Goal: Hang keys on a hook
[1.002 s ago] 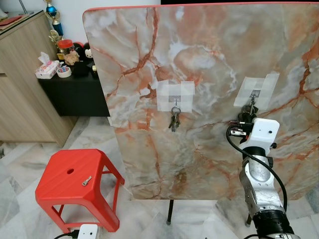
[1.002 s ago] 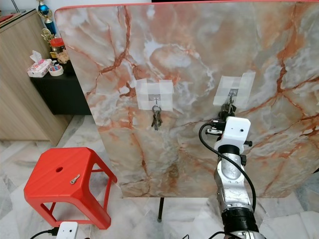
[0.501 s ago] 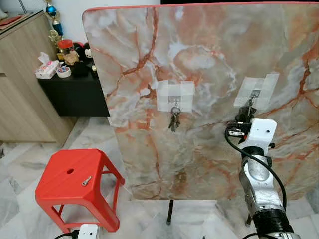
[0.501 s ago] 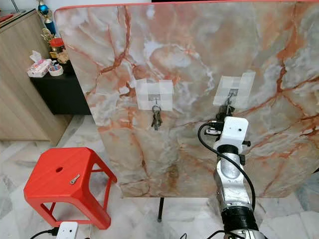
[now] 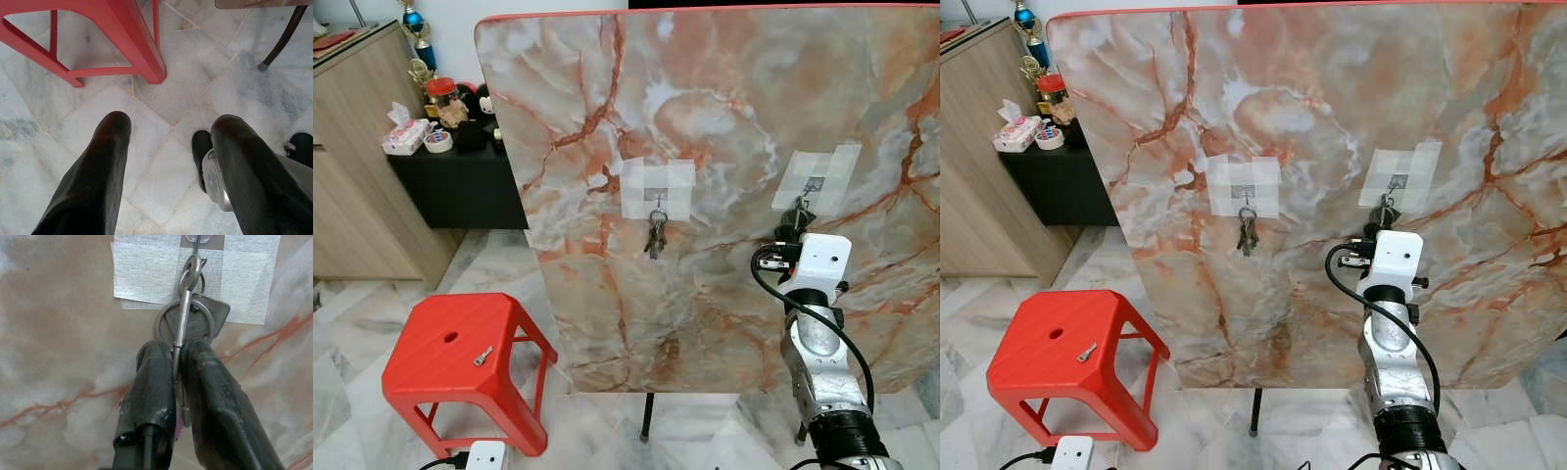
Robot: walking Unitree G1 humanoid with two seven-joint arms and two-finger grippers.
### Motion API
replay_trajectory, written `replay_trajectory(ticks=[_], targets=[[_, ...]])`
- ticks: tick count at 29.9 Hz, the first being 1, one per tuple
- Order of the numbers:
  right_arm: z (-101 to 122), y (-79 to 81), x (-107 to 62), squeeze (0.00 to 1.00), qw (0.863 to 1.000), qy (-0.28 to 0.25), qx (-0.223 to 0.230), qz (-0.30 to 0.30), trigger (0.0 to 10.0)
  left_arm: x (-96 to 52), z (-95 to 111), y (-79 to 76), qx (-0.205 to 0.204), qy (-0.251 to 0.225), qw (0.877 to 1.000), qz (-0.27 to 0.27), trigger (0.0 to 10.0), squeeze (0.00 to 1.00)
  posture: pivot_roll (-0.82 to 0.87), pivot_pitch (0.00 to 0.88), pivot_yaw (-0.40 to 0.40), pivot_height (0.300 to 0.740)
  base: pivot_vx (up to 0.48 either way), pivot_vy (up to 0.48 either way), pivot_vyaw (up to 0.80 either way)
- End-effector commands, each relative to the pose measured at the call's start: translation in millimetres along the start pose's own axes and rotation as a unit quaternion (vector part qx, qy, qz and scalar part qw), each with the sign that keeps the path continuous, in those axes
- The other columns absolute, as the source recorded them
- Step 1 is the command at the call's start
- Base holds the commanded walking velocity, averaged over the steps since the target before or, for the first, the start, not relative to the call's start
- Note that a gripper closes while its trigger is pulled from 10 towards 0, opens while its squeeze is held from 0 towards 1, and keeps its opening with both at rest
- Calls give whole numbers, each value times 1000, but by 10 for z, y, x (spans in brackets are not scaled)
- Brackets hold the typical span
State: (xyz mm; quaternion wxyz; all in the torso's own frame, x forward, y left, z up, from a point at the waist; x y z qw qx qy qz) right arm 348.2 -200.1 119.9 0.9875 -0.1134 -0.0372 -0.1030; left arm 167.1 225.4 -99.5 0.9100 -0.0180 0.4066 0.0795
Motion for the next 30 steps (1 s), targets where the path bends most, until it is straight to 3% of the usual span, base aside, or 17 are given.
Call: replay_trajectory(ticks=[1,12,19,20,21,27,29,30], targets=[[21,15,13,1000,1000,-2,2,3,10000,-10,-26,18,5,4,1000,0,10000,0,27,19,23,740,0,0,0],[7,21,-113,1000,1000,-12,10,3,10000,-17,-48,11,6,6,1000,-1,10000,0,28,22,18,740,0,0,0],[-156,96,-386,969,999,3,14,34,10000,-19,-60,-4,5,8,1000,-3,10000,0,28,22,18,740,0,0,0],[-190,120,-441,298,999,7,15,47,10000,-20,-60,-3,5,7,1000,-2,10000,0,28,22,18,740,0,0,0],[-221,132,-472,0,998,11,13,55,10000,-20,-60,-3,5,7,1000,-2,10000,0,28,22,18,740,0,0,0],[-675,209,-648,0,990,99,-18,100,10000,-20,-61,3,3,8,1000,-1,10000,0,22,13,15,740,0,0,0],[-900,244,-722,0,982,152,-7,109,10000,-19,-59,5,3,8,1000,0,10000,0,23,6,14,740,0,0,0],[-900,244,-722,0,982,152,-7,109,10000,-19,-59,5,3,8,1000,0,10000,0,23,6,14,740,0,0,0]])
Point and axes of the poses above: a point about 5 cm out from each wrist's last joint towards the gripper, its own x axis pointing out of the wrist towards the gripper, its own z axis along the axis of the wrist's last joint, y = z × x, the point moved 2 cm from there along x, pointing out of the wrist towards the gripper, and after that the axes turned 9 degrees about -x, right-handed, at the moved point
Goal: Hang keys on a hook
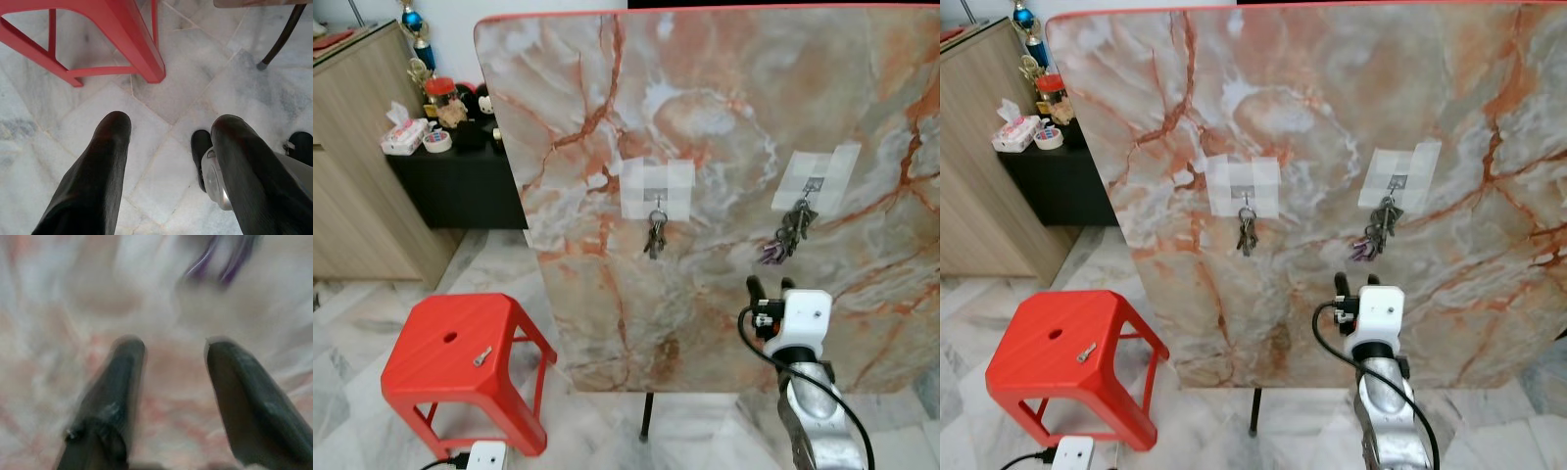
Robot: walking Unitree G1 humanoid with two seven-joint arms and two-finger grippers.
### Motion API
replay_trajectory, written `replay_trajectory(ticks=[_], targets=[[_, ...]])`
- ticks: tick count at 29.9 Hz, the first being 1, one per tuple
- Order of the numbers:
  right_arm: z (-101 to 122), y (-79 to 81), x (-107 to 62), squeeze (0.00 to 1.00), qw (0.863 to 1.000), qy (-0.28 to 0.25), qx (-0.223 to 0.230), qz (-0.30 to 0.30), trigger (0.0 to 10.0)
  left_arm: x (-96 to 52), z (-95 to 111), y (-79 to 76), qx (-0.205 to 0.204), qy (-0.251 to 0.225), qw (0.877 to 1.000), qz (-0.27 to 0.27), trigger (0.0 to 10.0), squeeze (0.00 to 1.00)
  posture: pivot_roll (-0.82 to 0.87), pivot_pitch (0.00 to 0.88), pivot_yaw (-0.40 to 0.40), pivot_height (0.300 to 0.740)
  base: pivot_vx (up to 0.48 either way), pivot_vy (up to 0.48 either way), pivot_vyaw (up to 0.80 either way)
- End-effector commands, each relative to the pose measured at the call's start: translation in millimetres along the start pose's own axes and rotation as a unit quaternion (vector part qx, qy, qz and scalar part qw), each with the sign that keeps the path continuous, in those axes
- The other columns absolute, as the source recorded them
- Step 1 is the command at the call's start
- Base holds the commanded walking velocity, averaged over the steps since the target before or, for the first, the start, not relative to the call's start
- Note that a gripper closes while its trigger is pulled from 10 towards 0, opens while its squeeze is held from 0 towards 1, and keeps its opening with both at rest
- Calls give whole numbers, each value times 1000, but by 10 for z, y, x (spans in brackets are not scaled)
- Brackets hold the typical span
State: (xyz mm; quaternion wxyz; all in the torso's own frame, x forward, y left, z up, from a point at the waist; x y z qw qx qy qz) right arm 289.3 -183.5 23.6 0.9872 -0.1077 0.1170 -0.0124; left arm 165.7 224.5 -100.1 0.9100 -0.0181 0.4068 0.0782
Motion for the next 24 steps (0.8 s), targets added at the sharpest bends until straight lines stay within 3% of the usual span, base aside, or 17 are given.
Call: replay_trajectory(ticks=[1,3,4,7,9,10,12,13,24], targets=[[-304,72,-38,0,997,71,21,15,10000,-12,-41,12,2,8,1000,1,10000,0,23,0,14,740,0,0,0],[-429,95,-66,0,994,100,27,17,10000,-11,-41,12,2,8,1000,2,10000,0,27,0,14,740,0,0,0],[-637,126,-127,0,988,153,35,16,10000,-11,-39,16,2,8,1000,3,10000,0,31,0,14,740,0,0,0],[-898,164,-245,0,975,218,37,20,10000,-11,-40,28,3,9,1000,5,10000,0,25,0,23,740,0,0,0],[-956,177,-276,0,971,234,37,24,10000,-12,-41,31,3,9,1000,5,10000,0,25,0,23,740,0,0,0],[-1133,201,-395,0,959,280,41,27,10000,-13,-51,45,10,14,1000,6,10000,0,14,0,32,740,0,0,0],[-1287,223,-529,0,946,320,54,29,10000,-16,-66,60,13,21,1000,8,10000,0,12,0,31,740,0,0,0],[-1422,228,-670,0,933,353,68,23,10000,-20,-83,74,10,27,1000,8,10000,0,10,0,31,740,0,0,0],[-1557,309,-840,0,920,382,74,41,10000,-37,-119,117,-7,32,999,15,10000,0,0,0,28,740,0,0,0]])
Point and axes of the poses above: a point about 5 cm out from each wrist's last joint towards the gripper, its own x axis pointing out of the wrist towards the gripper, its own z axis along the axis of the wrist's last joint, y = z × x, the point moved 2 cm from there along x, pointing out of the wrist towards the gripper, and after that the axes turned 9 degrees about -x, right-handed, at the moved point
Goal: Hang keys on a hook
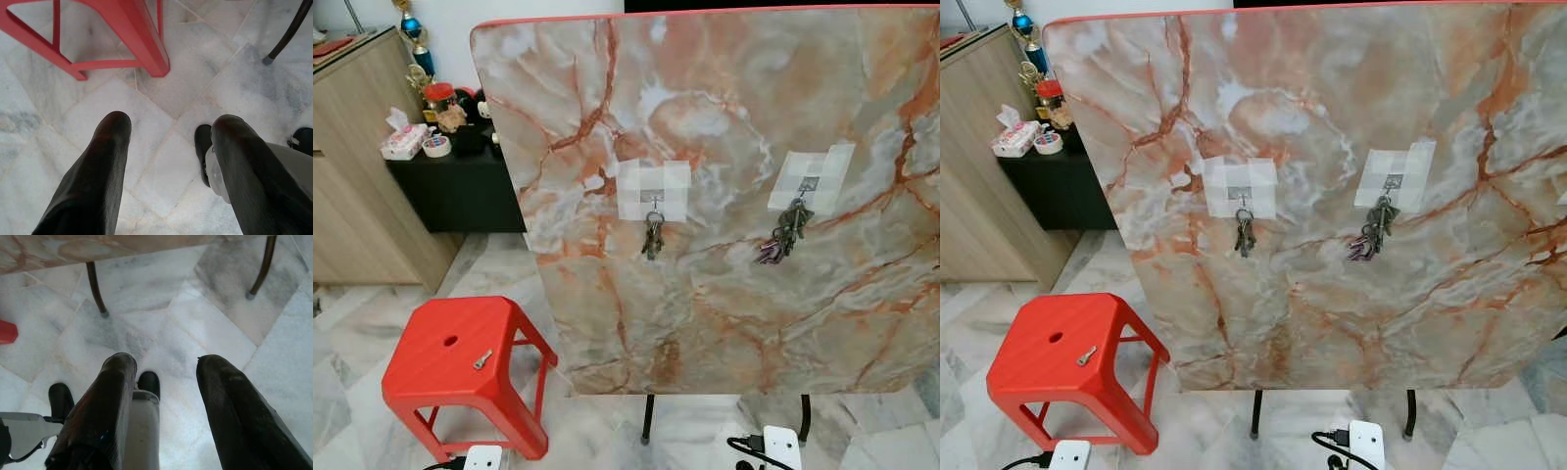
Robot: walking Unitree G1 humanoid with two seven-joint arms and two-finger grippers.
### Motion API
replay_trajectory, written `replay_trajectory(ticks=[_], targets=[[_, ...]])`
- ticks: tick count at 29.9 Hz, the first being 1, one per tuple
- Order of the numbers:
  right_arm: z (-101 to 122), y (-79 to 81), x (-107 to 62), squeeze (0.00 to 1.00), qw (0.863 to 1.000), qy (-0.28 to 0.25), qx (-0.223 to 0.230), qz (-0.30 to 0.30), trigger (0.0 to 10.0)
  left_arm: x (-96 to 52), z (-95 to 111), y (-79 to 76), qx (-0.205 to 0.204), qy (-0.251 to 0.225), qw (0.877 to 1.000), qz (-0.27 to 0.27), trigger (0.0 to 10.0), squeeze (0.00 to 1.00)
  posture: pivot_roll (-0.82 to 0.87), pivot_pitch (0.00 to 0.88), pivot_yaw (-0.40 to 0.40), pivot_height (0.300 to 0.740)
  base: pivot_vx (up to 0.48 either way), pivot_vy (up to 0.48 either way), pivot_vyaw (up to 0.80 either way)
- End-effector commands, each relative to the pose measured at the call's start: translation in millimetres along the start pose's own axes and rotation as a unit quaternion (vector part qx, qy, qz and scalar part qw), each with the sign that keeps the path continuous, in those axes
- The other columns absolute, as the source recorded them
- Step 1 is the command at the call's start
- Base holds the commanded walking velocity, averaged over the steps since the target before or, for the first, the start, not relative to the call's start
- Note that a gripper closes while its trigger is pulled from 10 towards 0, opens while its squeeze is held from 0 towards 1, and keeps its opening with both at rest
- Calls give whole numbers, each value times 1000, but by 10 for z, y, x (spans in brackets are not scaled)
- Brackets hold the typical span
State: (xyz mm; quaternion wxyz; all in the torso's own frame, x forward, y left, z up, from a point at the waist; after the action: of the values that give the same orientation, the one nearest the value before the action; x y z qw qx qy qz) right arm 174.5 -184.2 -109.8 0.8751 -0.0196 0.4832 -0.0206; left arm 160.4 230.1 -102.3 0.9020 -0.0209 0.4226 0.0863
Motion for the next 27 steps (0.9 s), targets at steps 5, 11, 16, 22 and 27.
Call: replay_trajectory(ticks=[5,11,16,22,27], targets=[[-74,68,-8,0,1000,10,17,24,10000,-8,-34,16,-11,7,1000,3,10000,0,5,0,27,740,0,0,0],[-124,100,-21,0,999,8,3,39,10000,5,16,3,-13,-2,1000,0,10000,0,7,0,31,740,0,0,267],[-153,128,-27,0,999,9,18,48,10000,15,48,-2,-21,-5,1000,-2,10000,0,2,0,35,740,0,0,573],[-198,86,-33,0,999,16,36,33,10000,20,61,-17,-24,-7,1000,-4,10000,0,1,0,42,740,0,336,0],[-197,65,-33,0,999,17,44,28,10000,21,64,-18,-24,-7,1000,-4,10000,0,-1,0,42,740,0,427,0]])
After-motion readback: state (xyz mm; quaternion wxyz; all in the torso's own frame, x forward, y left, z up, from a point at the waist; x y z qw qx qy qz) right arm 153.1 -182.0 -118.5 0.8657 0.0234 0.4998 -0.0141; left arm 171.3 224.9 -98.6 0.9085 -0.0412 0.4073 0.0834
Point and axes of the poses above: a point about 5 cm out from each wrist's last joint towards the gripper, its own x axis pointing out of the wrist towards the gripper, its own z axis along the axis of the wrist's last joint, y = z × x, the point moved 2 cm from there along x, pointing out of the wrist towards the gripper, and after that the axes turned 9 degrees about -x, right-handed, at the moved point
